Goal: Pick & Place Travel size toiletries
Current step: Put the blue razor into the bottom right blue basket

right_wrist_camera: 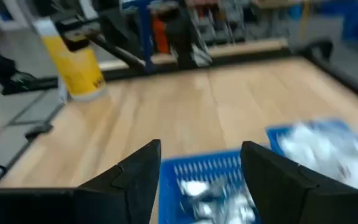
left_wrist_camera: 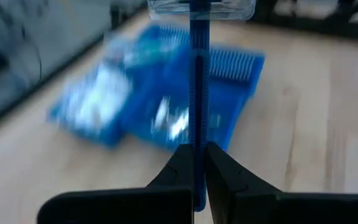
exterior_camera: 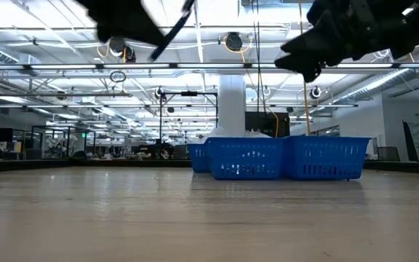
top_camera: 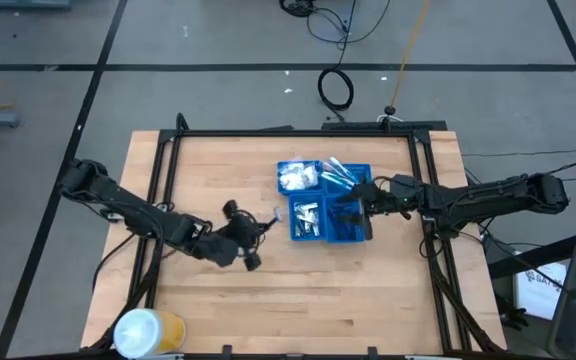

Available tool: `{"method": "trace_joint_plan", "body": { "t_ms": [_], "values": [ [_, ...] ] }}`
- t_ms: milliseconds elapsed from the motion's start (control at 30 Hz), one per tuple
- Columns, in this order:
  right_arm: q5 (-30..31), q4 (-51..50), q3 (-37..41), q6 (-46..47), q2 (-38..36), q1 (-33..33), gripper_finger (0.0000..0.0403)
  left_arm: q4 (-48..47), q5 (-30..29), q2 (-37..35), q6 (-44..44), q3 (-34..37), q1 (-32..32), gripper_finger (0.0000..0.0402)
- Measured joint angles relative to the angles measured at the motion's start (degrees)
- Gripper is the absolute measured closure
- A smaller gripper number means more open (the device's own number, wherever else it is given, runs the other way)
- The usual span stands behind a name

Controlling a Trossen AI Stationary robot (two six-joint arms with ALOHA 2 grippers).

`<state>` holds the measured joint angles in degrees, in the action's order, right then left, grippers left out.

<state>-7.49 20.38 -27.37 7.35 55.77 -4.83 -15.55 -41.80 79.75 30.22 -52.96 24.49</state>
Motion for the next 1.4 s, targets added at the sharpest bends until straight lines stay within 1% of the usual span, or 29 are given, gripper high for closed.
{"method": "trace_joint_plan", "body": {
  "t_ms": [67,133,200,267,367,467,633,733,900,1033,1300,1400],
  "values": [
    [0.0,6.1,1.2,-0.9,1.1,0.8,0.0193,8.1,-0.8,0.8,-8.1,0.0,-1.1,0.0398],
    [0.0,12.0,2.6,-1.5,2.7,1.7,0.0193,15.3,-0.2,1.7,-14.8,-0.1,-2.5,0.0398],
    [0.0,17.0,3.4,-2.7,4.3,2.6,0.0193,22.5,1.9,2.9,-20.3,-0.1,-4.0,0.0398],
    [0.0,20.7,3.8,-3.4,5.8,3.5,0.0193,27.3,5.3,4.3,-23.9,-0.1,-5.8,0.0398],
    [-0.1,25.0,3.8,-3.7,8.1,4.6,0.0193,33.5,11.1,7.2,-25.7,-0.1,-8.8,0.0398],
    [-0.1,30.2,3.8,-3.7,10.7,5.2,0.0193,39.9,15.7,10.5,-26.6,-0.1,-11.2,0.0398],
    [-0.1,35.4,3.8,-3.7,14.5,5.4,0.0193,49.1,23.2,16.3,-26.8,-0.1,-13.9,0.0398],
    [0.0,37.8,3.8,-3.6,16.1,5.4,0.0193,52.7,25.3,18.5,-26.3,-0.1,-14.6,0.0398],
    [-0.1,41.7,3.8,-3.0,18.5,5.4,0.0193,55.4,26.8,20.1,-25.0,-0.1,-15.2,0.0398],
    [-0.1,43.8,3.3,-1.5,20.8,5.4,0.0193,55.2,26.8,20.4,-25.0,-0.1,-15.1,0.0398],
    [-0.2,44.2,0.7,-0.5,24.5,5.7,0.0193,54.3,26.8,20.4,-24.5,-0.1,-15.3,0.0398],
    [-0.2,44.4,0.3,-0.6,25.0,5.7,0.0207,53.5,26.8,20.4,-23.8,-0.1,-15.5,0.0398]
  ]
}}
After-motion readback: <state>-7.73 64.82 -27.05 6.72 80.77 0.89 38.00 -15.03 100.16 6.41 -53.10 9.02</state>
